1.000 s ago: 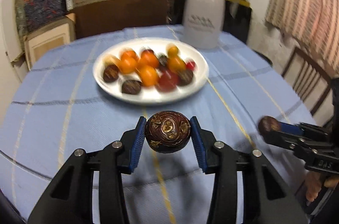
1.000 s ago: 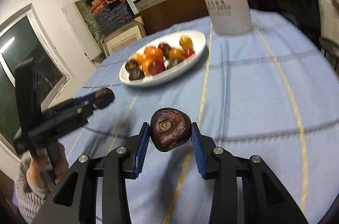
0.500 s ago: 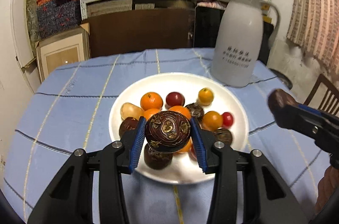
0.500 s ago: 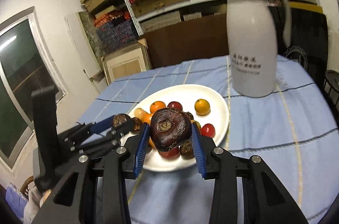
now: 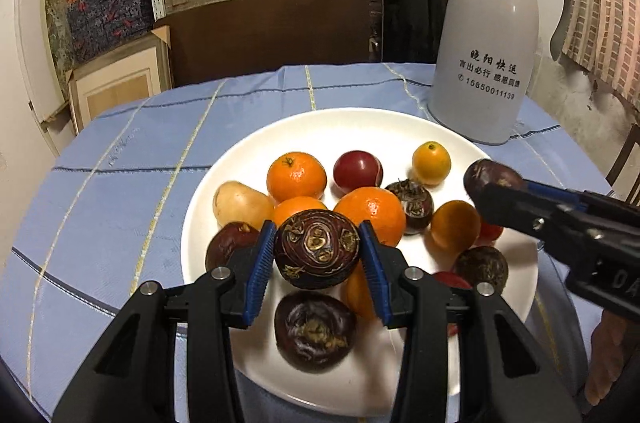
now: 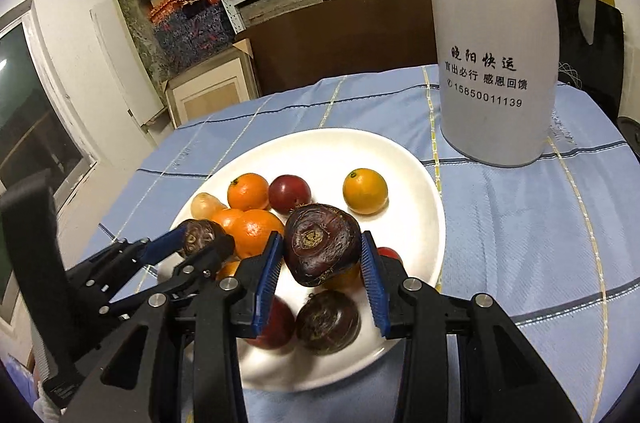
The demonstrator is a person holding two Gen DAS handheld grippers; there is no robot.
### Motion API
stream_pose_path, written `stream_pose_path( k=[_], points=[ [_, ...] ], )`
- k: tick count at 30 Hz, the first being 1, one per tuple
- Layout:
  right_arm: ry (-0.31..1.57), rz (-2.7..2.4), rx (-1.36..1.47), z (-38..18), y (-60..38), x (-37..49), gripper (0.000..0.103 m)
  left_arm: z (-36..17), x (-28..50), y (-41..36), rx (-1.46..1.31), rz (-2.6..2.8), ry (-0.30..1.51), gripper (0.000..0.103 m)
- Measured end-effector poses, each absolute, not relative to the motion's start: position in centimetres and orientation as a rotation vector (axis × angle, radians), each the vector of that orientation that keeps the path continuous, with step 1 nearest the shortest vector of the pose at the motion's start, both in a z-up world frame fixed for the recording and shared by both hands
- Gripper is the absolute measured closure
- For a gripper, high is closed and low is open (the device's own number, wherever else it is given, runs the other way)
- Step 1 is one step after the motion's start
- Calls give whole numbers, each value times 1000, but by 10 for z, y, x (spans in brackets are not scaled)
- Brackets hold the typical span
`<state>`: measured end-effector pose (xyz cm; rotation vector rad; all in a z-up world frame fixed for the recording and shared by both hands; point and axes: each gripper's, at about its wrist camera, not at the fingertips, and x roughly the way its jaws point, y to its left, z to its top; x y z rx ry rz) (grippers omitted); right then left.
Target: Organize fruits
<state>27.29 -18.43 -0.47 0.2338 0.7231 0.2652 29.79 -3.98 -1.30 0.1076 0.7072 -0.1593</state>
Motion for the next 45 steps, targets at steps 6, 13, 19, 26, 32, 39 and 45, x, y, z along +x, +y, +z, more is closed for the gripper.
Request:
stream_pose_path(
  k=[6, 13, 19, 26, 32, 39, 45],
  points=[
    [740, 264, 235, -13, -184, 280, 63, -14, 300, -41, 97, -166, 705, 61],
    [746, 264, 226, -15, -181, 282, 62, -14, 298, -41, 105, -151, 697, 55],
    [739, 266, 241, -13, -182, 280, 51, -11, 293, -42, 108, -156, 673, 27],
    [734, 260, 250, -10, -186, 279, 48, -13, 290, -51, 151, -156, 665, 14],
    [715, 243, 278, -1, -193, 274, 34, -20, 291, -48, 126, -167, 705, 7],
    [679, 208, 335, 17, -207, 250, 14, -14, 278, -38, 100, -127, 699, 5],
    [630, 151, 219, 18, -204, 208, 4, -6, 245, -35, 128, -98, 680, 5]
  ],
)
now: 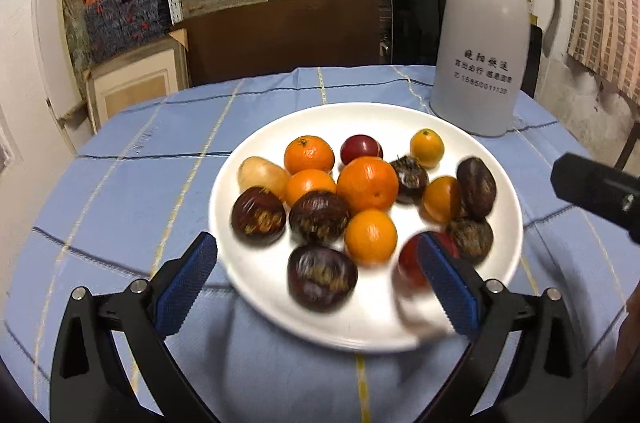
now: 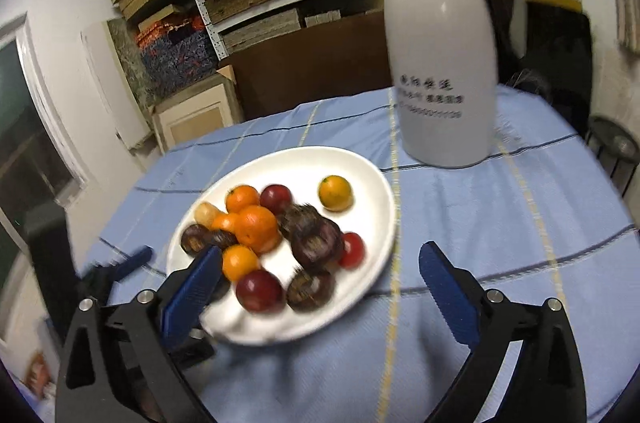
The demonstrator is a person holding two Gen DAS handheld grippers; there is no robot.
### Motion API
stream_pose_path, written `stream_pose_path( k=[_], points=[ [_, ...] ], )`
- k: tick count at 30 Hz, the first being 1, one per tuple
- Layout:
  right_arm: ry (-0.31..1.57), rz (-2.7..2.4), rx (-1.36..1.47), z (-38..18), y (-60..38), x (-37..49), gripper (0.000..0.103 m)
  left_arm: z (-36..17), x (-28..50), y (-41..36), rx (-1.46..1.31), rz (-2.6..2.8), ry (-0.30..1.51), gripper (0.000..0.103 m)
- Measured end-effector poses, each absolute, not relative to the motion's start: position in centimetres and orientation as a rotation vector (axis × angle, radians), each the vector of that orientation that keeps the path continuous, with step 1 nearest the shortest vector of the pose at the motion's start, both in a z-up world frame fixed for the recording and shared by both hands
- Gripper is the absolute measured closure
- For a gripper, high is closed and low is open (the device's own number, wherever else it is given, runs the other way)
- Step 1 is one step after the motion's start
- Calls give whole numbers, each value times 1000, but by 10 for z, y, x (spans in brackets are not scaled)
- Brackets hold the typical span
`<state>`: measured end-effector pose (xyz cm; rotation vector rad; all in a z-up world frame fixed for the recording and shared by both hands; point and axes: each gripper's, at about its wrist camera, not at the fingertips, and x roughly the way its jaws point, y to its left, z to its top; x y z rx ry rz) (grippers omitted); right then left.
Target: Organize fruits
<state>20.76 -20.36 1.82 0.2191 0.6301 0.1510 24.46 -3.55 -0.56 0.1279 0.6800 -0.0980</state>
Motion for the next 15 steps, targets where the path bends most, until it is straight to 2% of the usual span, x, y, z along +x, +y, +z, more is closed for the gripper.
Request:
stream_pose_path(
  k=[15],
  points=[
    [747, 82, 143, -37, -205, 116, 4, 13, 124, -24, 123, -12, 661, 5]
  ],
)
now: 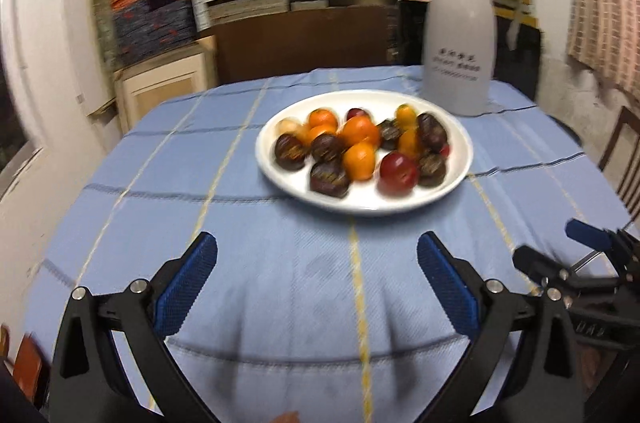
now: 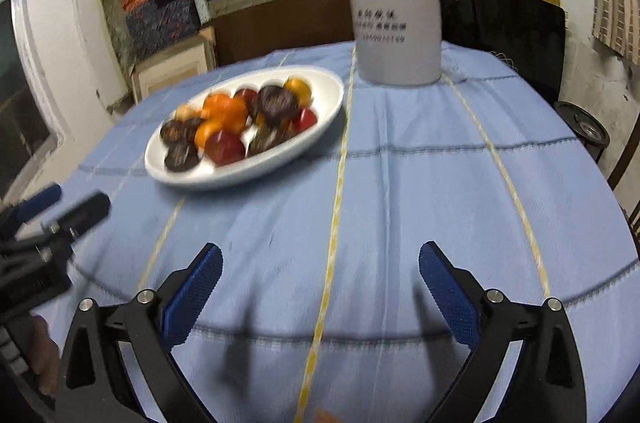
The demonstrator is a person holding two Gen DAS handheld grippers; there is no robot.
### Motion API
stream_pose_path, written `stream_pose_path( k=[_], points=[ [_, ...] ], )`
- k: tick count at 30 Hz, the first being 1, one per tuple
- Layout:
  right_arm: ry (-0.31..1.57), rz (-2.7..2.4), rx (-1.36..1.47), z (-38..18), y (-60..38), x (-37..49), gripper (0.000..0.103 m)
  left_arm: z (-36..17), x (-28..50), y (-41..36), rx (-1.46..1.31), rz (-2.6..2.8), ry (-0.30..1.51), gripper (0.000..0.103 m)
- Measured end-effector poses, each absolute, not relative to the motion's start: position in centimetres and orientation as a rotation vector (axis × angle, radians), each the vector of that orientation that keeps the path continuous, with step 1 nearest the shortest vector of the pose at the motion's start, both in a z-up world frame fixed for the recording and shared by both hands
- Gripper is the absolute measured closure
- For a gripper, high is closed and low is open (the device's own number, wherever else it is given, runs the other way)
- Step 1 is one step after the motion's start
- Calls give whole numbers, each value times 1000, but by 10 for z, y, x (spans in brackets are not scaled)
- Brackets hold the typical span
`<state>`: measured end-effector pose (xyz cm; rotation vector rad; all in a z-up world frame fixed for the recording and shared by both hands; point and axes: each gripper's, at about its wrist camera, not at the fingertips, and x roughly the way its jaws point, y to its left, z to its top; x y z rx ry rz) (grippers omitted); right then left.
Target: Organize fruits
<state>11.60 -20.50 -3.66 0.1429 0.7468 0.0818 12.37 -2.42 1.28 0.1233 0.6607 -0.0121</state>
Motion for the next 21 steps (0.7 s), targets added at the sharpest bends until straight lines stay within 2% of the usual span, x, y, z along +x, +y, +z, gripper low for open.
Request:
stream_pose_path(
  k=[8, 21],
  points=[
    [633, 116, 144, -22, -195, 85, 4, 25, 101, -8, 26, -72, 632, 5],
    [642, 154, 132, -18, -189, 85, 4, 30, 97, -20, 60, -83, 619, 5]
  ],
)
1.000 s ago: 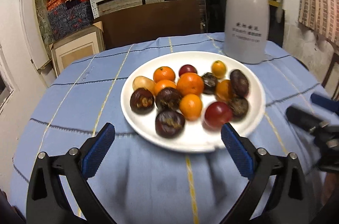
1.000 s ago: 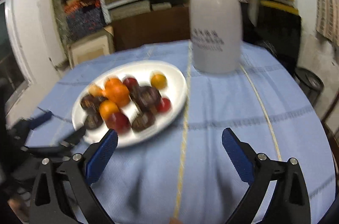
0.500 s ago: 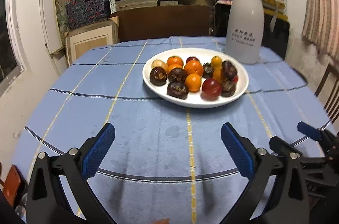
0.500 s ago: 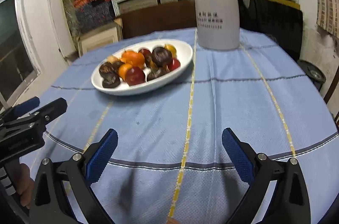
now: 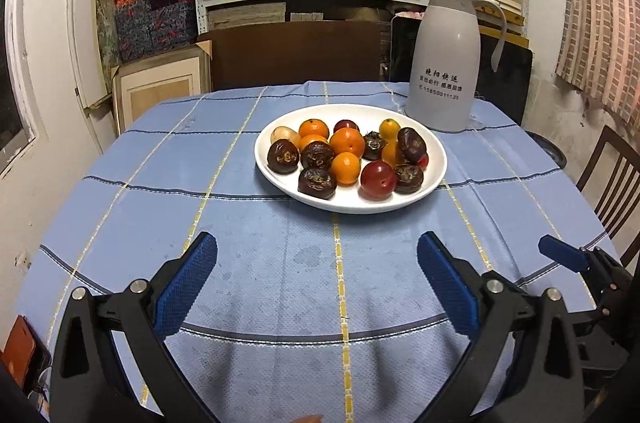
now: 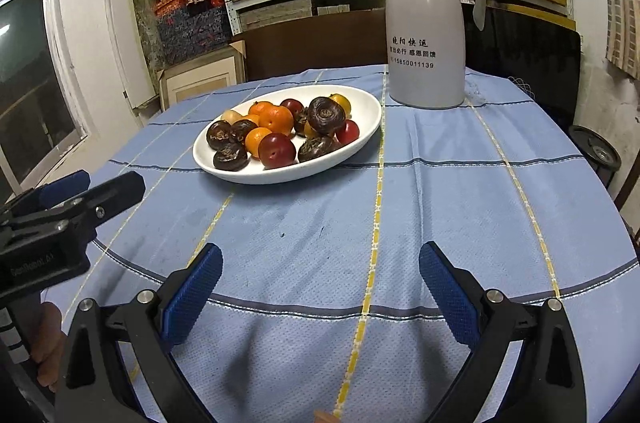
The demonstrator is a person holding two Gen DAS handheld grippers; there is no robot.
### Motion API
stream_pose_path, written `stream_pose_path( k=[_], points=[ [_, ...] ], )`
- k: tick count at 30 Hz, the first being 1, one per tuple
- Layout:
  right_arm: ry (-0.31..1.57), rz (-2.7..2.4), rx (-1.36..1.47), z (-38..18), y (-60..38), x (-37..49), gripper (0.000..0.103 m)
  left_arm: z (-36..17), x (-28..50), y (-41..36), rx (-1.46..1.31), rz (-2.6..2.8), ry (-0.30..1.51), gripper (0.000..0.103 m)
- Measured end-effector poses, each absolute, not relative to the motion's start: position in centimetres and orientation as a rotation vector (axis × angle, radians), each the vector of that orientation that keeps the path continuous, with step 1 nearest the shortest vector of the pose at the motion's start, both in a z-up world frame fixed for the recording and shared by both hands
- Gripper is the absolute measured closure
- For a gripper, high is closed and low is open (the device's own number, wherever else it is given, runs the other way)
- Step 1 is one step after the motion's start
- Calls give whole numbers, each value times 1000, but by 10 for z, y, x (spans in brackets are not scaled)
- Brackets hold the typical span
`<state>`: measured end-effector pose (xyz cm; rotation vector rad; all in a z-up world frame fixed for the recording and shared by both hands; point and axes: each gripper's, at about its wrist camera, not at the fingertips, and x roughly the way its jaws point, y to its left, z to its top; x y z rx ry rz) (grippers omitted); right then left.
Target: Organize fruits
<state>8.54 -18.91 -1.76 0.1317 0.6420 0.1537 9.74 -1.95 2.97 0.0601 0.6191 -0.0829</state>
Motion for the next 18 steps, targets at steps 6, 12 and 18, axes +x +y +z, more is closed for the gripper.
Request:
stream_pose_path(
  k=[6, 12, 18],
  points=[
    [634, 154, 139, -15, -191, 84, 4, 29, 94, -27, 92, -90, 612, 5],
    [622, 153, 125, -14, -189, 83, 4, 29, 95, -28, 98, -93, 612, 5],
    [624, 154, 125, -14, -189, 83, 4, 29, 95, -28, 99, -94, 615, 5]
  ],
)
